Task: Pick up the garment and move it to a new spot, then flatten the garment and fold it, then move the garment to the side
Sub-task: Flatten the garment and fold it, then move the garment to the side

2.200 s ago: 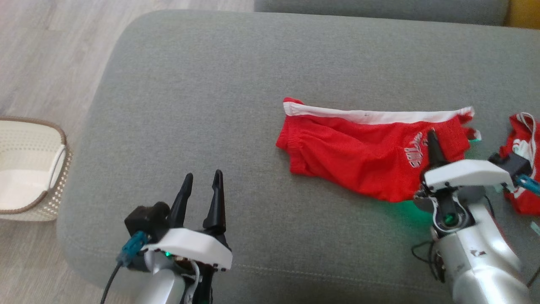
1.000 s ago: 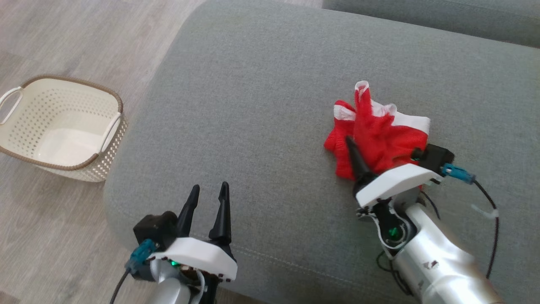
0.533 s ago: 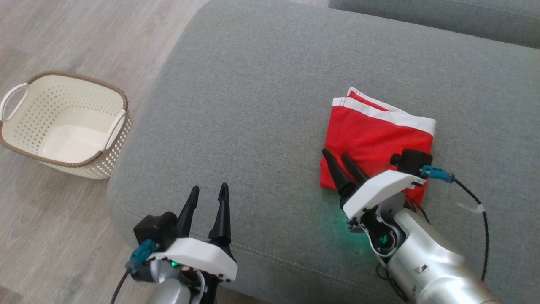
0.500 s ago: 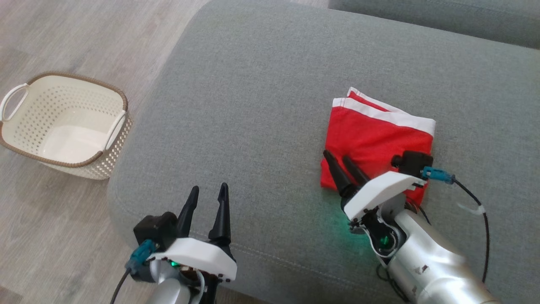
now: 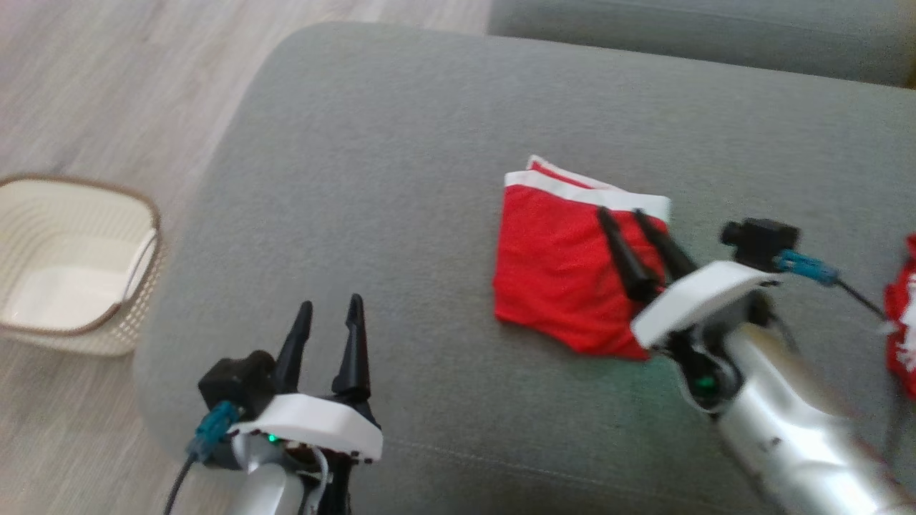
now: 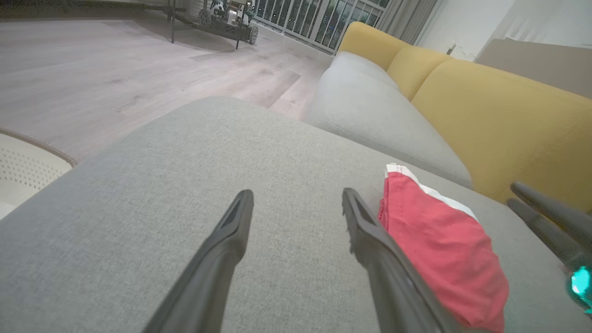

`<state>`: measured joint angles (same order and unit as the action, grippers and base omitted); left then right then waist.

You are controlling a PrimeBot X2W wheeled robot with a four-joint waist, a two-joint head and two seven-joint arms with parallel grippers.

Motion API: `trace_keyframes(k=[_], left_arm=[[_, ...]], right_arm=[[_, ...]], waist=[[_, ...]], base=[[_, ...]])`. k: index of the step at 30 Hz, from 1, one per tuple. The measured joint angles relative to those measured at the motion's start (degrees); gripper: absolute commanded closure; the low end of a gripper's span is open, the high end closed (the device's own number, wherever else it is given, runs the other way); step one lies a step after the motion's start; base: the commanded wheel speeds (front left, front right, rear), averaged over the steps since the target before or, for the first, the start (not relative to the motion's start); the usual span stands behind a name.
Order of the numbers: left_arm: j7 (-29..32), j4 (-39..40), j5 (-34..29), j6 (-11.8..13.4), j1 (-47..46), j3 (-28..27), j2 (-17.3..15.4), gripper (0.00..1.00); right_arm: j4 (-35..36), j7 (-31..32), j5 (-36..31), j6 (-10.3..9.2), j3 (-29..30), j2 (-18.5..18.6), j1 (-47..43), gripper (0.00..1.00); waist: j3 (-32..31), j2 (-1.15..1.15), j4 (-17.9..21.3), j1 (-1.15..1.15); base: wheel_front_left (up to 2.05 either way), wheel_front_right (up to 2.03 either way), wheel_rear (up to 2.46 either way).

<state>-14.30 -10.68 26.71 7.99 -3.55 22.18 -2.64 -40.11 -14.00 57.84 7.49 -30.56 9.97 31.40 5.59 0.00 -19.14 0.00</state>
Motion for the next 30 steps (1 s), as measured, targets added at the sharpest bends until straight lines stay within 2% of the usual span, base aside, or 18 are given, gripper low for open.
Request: trace_keyframes(k=[3,6,7,10,15,19,22,30], left_arm=[[0.0,1.1,-0.4,0.0,0.3,-1.2,0.0,0.00],[0.0,1.6,-3.2,0.0,0.8,-1.8,0.0,0.00],[0.0,1.6,-4.9,0.0,1.0,-2.0,0.0,0.00],[0.0,2.5,-5.1,0.1,1.3,-2.9,0.0,0.00],[0.0,4.0,-4.9,0.6,1.3,-4.4,0.0,0.00],[0.0,4.2,-4.9,0.6,2.6,-4.4,0.0,0.00],[0.0,2.5,-5.4,0.3,3.5,-4.0,0.0,0.00],[0.0,1.1,-7.2,0.4,3.6,-3.2,0.0,0.00]], right_arm=[[2.2,-0.2,-9.5,0.00,3.4,3.8,-2.5,0.00],[6.8,-0.3,-20.7,0.00,9.4,5.2,-6.6,0.00],[8.7,-0.3,-24.3,0.00,11.4,5.1,-8.1,0.00],[14.5,-0.3,-33.8,0.01,16.9,4.1,-13.3,0.00],[23.9,-0.3,-44.7,0.01,26.2,-0.3,-22.5,0.00],[29.8,-0.4,-49.9,0.01,30.7,-4.0,-27.6,0.00],[32.5,-0.4,-54.0,0.01,32.1,-5.3,-30.2,0.00],[33.3,-0.4,-57.0,0.01,33.7,-6.9,-33.6,0.00]], waist=[[-0.9,0.00,2.3,0.00],[-1.7,0.00,4.9,0.00],[-1.9,0.00,5.7,0.00],[-2.5,0.00,8.2,0.00],[-3.0,0.00,11.7,0.00],[-3.3,0.00,13.4,0.00],[-3.2,0.00,13.8,0.00],[-2.8,0.00,13.7,0.00]], base=[[0.00,0.00,0.00],[0.00,0.00,0.00],[0.00,0.00,0.00],[0.00,0.00,0.00],[0.00,0.00,0.00],[0.00,0.00,0.00],[0.00,0.00,0.00],[0.00,0.00,0.00]])
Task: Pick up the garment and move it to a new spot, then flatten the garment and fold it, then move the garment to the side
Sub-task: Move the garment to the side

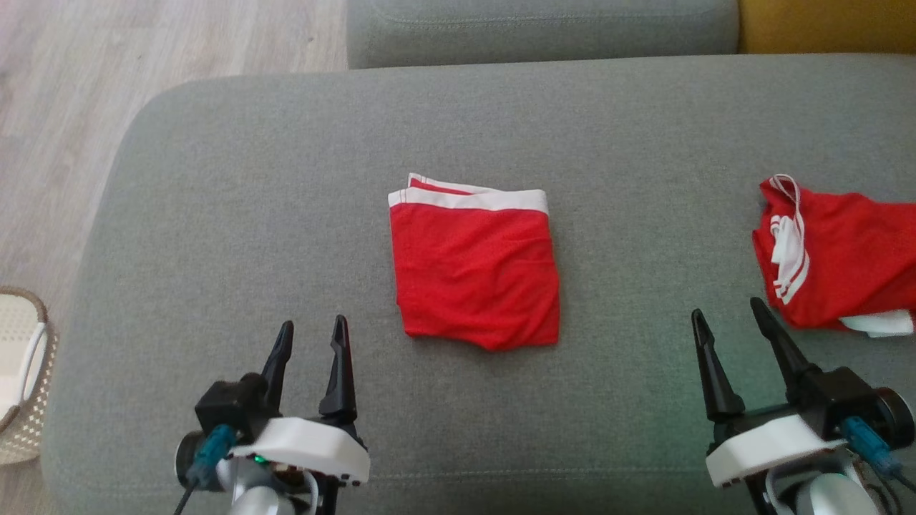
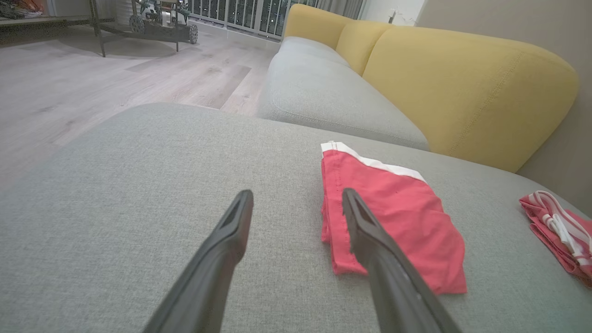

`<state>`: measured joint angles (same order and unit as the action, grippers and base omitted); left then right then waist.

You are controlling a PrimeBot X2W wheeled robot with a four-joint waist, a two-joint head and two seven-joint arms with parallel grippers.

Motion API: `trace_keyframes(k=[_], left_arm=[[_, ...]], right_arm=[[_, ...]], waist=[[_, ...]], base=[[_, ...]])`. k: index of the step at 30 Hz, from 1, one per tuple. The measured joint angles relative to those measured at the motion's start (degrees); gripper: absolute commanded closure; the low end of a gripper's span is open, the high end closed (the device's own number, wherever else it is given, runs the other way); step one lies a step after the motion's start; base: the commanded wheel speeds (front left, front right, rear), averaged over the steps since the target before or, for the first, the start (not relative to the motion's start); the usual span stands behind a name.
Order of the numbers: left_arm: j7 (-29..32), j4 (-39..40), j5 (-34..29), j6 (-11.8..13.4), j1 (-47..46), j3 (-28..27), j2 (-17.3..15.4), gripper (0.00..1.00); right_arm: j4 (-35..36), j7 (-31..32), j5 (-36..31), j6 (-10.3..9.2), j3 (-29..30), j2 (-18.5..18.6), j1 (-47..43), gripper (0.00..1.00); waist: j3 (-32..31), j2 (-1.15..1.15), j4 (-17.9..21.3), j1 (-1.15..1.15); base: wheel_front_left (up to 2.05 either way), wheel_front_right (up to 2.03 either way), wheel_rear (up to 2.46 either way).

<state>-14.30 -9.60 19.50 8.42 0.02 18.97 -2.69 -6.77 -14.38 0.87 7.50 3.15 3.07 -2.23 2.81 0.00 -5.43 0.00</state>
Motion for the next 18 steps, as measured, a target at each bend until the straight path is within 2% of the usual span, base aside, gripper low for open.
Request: trace_keyframes(k=[13,18], left_arm=[[0.0,0.9,-1.0,0.2,-0.1,0.9,0.0,0.00],[0.0,1.8,-0.6,0.1,-0.9,1.8,0.0,0.00]], right_arm=[[0.2,0.0,0.4,0.00,1.1,-0.3,0.3,0.00],[-1.0,1.6,3.1,0.00,-2.0,-0.3,2.9,0.00]], waist=[[1.9,0.00,-1.5,0.00],[3.9,0.00,-2.5,0.00]], base=[[0.00,0.00,0.00],[0.00,0.00,0.00]])
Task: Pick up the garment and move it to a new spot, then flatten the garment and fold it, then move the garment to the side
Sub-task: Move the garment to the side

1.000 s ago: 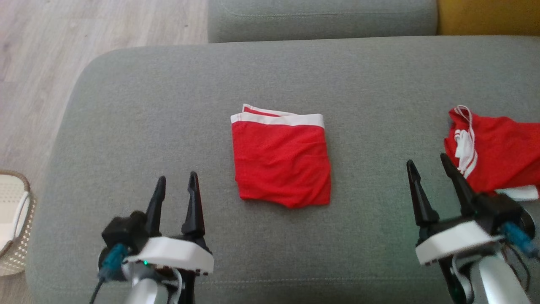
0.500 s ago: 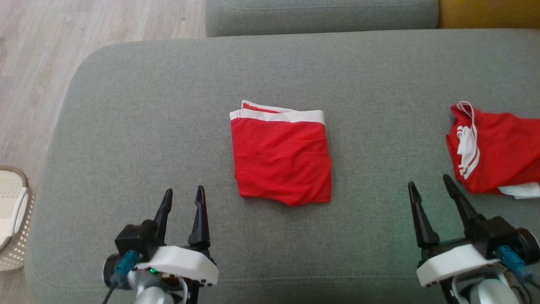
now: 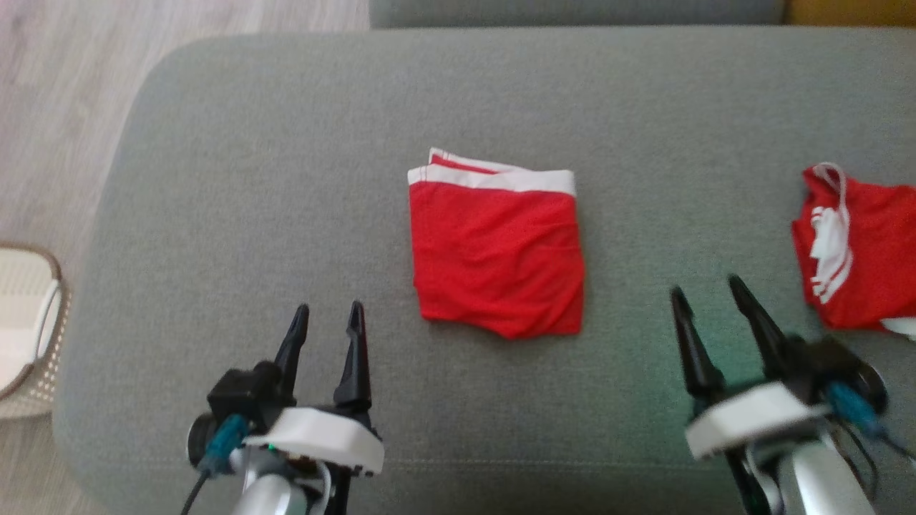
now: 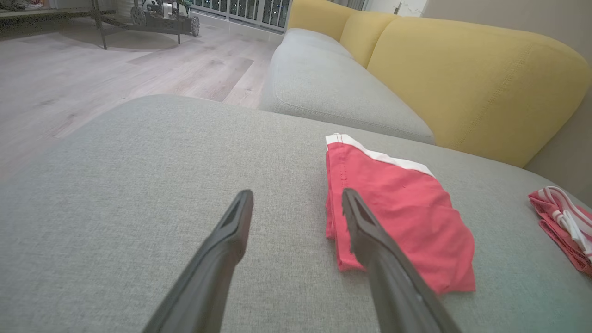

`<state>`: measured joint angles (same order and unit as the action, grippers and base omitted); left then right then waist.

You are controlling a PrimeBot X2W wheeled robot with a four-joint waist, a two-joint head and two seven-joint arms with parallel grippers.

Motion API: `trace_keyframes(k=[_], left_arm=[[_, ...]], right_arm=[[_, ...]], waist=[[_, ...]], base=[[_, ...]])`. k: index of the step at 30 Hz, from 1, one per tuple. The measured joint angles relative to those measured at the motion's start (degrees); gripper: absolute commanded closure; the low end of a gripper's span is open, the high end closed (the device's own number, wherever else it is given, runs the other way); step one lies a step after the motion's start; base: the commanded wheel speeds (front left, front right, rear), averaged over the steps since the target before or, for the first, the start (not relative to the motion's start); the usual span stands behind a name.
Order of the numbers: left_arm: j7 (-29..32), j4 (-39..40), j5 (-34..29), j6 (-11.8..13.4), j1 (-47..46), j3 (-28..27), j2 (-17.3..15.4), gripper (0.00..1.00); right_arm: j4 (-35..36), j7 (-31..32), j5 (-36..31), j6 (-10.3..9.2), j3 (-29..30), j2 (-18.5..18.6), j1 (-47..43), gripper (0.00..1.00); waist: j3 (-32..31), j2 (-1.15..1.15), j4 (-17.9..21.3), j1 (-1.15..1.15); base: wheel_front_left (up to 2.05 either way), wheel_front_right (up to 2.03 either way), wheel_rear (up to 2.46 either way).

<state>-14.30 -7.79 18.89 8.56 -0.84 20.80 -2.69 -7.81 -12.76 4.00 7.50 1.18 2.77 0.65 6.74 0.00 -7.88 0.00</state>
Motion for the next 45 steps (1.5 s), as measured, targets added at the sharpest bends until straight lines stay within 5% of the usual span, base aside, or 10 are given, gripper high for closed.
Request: trace_keyframes(k=[4,9,12,27,28,29,30,31,45], left_arm=[[0.0,0.3,0.5,-0.1,-1.8,0.7,0.0,0.00],[0.0,0.4,1.5,0.0,-4.3,1.9,0.0,0.00],[0.0,0.4,1.9,0.0,-4.4,2.8,0.1,0.00],[0.0,0.2,2.5,0.5,-4.4,4.2,0.1,0.00],[0.0,0.2,2.5,0.5,-4.4,4.2,0.1,0.00],[0.0,0.2,2.5,0.5,-4.4,4.2,0.1,0.00],[0.0,0.2,2.5,0.5,-4.4,4.2,0.1,0.00],[0.0,0.2,2.5,0.5,-4.4,4.3,0.1,0.00],[0.0,-0.1,1.0,-0.3,-4.4,2.8,0.0,0.00]], right_arm=[[-1.9,3.4,4.4,0.00,-2.9,0.0,5.0,0.00],[-7.9,10.8,21.3,0.00,-6.3,0.1,13.7,0.00],[-11.3,14.3,25.6,0.00,-6.7,0.2,15.6,0.00],[-24.4,16.6,29.2,0.00,-5.4,0.8,22.4,0.00],[-25.0,16.6,29.1,0.00,-5.7,0.9,22.9,0.14],[-25.8,16.4,28.5,0.00,-6.0,0.9,23.4,0.14],[-26.4,16.0,27.8,0.00,-6.5,1.0,23.9,0.50],[-27.1,15.7,26.9,0.00,-7.3,1.1,24.5,1.00],[-32.4,5.8,14.8,0.01,-17.9,4.8,27.3,1.00]], waist=[[1.9,0.00,-0.8,0.00],[5.0,0.00,-4.1,0.00],[6.3,0.00,-6.0,0.00],[7.9,0.00,-11.9,0.00],[7.9,0.00,-12.0,0.00],[7.9,0.00,-12.1,0.00],[8.0,0.00,-12.1,0.00],[8.0,0.00,-12.1,0.00],[6.0,0.00,-5.9,0.00]], base=[[0.00,0.00,0.00],[0.00,0.00,0.00],[0.00,0.00,0.00],[0.00,0.00,0.00],[0.00,0.00,0.00],[0.00,0.00,0.00],[0.00,0.00,0.00],[0.00,0.00,0.00],[0.00,0.00,0.00]])
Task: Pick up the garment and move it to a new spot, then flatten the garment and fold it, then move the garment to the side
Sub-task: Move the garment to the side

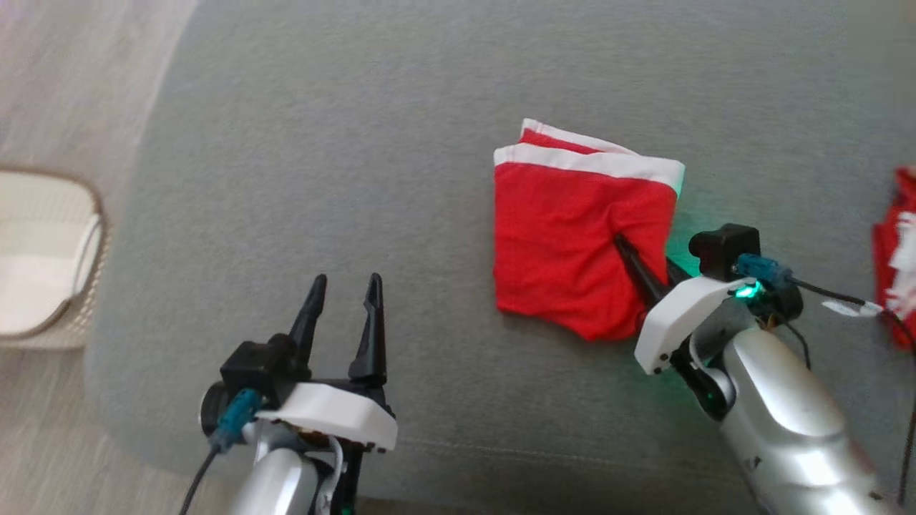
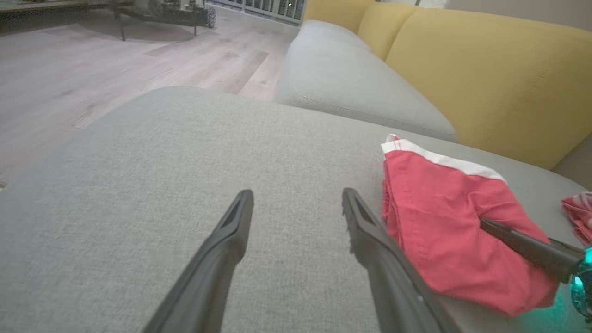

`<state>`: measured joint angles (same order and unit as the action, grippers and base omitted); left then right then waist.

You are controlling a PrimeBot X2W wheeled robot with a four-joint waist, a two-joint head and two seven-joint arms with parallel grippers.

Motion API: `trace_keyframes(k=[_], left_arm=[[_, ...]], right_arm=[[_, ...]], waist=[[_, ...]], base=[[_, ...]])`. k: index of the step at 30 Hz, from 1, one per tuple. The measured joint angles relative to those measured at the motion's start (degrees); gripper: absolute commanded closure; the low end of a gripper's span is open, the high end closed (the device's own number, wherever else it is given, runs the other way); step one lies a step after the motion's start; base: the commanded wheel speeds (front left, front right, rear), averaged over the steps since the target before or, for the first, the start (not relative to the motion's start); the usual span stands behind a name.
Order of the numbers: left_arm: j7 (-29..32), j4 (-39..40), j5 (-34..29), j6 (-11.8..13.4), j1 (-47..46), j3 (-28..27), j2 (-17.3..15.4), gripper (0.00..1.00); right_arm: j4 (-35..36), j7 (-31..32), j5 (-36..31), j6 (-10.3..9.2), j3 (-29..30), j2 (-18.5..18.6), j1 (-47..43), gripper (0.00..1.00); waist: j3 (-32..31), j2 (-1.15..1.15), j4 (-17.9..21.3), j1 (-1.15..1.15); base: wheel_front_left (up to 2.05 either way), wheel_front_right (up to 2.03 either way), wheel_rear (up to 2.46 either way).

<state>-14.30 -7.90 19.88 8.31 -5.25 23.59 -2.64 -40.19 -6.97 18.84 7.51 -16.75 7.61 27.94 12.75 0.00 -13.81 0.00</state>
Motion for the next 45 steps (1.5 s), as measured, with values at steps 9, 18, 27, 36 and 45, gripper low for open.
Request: trace_keyframes(k=[9,18,27,36,45], left_arm=[[0.0,0.1,-2.5,-2.3,-1.5,0.7,0.0,0.00],[0.0,-2.2,-7.4,-6.5,-9.9,3.6,0.0,0.00],[-0.3,-5.5,-12.7,-10.6,-18.8,3.2,-0.1,0.00],[-0.5,-5.4,-13.8,-11.4,-21.5,0.8,-1.1,0.00],[-0.7,-4.7,-14.2,-11.7,-22.8,-0.3,-0.5,0.00]], right_arm=[[12.7,3.2,-0.5,0.00,-5.8,10.7,2.4,1.00],[21.7,9.6,3.6,0.00,-7.5,22.7,5.7,1.00],[15.8,6.4,4.2,0.01,-10.0,28.7,16.7,1.00],[8.2,4.1,-0.2,0.01,-13.2,28.8,22.4,1.00],[3.3,2.3,-3.5,0.01,-10.0,26.1,24.4,0.00]], waist=[[-1.3,0.00,10.1,0.00],[2.2,0.00,20.1,0.00],[11.8,0.00,27.9,0.00],[19.9,0.00,31.8,0.01],[21.0,0.00,31.4,0.01]], base=[[0.00,0.00,0.00],[0.00,0.00,0.00],[0.00,0.00,0.00],[0.00,0.00,0.00],[0.00,0.00,0.00]])
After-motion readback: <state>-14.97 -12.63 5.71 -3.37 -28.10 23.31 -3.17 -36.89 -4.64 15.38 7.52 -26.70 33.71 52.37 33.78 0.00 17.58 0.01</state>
